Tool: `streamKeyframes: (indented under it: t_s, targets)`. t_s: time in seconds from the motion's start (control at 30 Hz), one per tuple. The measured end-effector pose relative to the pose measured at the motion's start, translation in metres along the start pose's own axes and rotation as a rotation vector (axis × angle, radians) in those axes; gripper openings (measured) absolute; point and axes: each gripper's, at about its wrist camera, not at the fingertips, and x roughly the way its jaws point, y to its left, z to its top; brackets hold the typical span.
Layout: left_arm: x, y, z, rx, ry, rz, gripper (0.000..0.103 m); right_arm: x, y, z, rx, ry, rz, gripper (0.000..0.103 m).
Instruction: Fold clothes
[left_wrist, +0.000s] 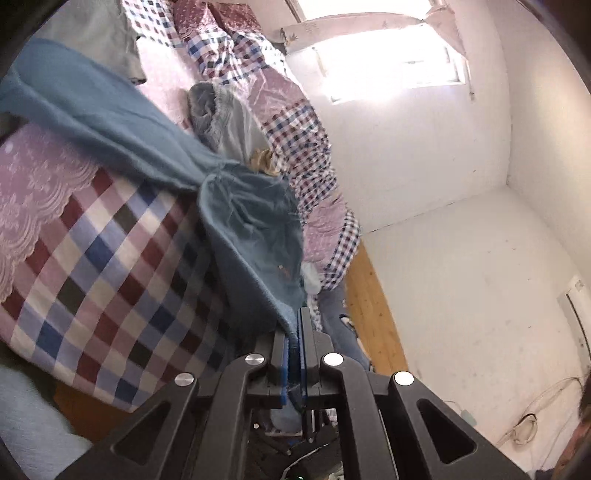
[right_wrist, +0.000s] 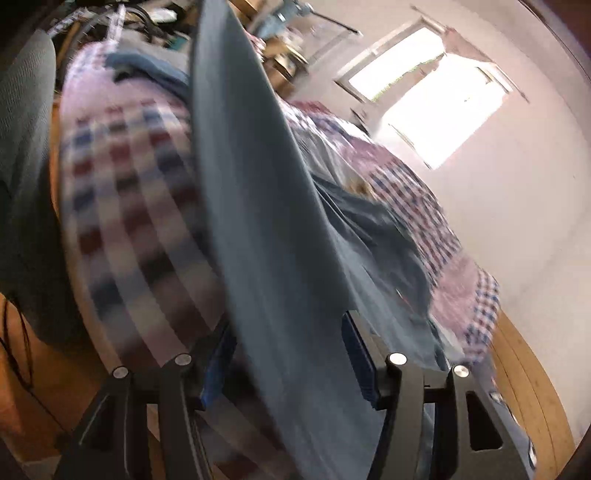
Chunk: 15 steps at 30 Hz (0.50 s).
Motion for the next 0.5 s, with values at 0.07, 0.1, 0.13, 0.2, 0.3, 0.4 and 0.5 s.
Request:
streamKeyframes:
  t_s: [0.07, 0.1, 0.13, 0.2, 0.3, 0.4, 0.5]
  targets:
    - [-0.001, -0.004, 0.006, -0.001, -0.018, -0.010, 0.002, -0.001, -0.009, -0.019, 0.000, 0.046, -0.035, 0.061]
    - [-0.002, -0.005, 0.008, -0.001, -0.024, -0.017, 0.002, 0.000, -0.013, -0.030, -0.009, 0.073, -0.055, 0.061]
    - [-0.002, -0.007, 0.010, 0.003, -0.030, -0.018, 0.002, 0.001, -0.016, -0.041, -0.019, 0.099, -0.075, 0.061]
    - [0.000, -0.012, 0.015, 0.017, -0.032, -0.023, 0.002, 0.000, -0.023, -0.060, -0.031, 0.142, -0.112, 0.061]
    - [0.008, -0.019, 0.020, 0.038, -0.028, -0.025, 0.002, -0.004, -0.033, -0.089, -0.041, 0.208, -0.151, 0.061]
    - [0.010, -0.025, 0.023, 0.053, -0.025, -0.023, 0.002, -0.010, -0.040, -0.116, -0.059, 0.273, -0.186, 0.061]
    - [0.010, -0.030, 0.025, 0.063, -0.022, -0.025, 0.002, -0.015, -0.049, -0.139, -0.070, 0.336, -0.217, 0.061]
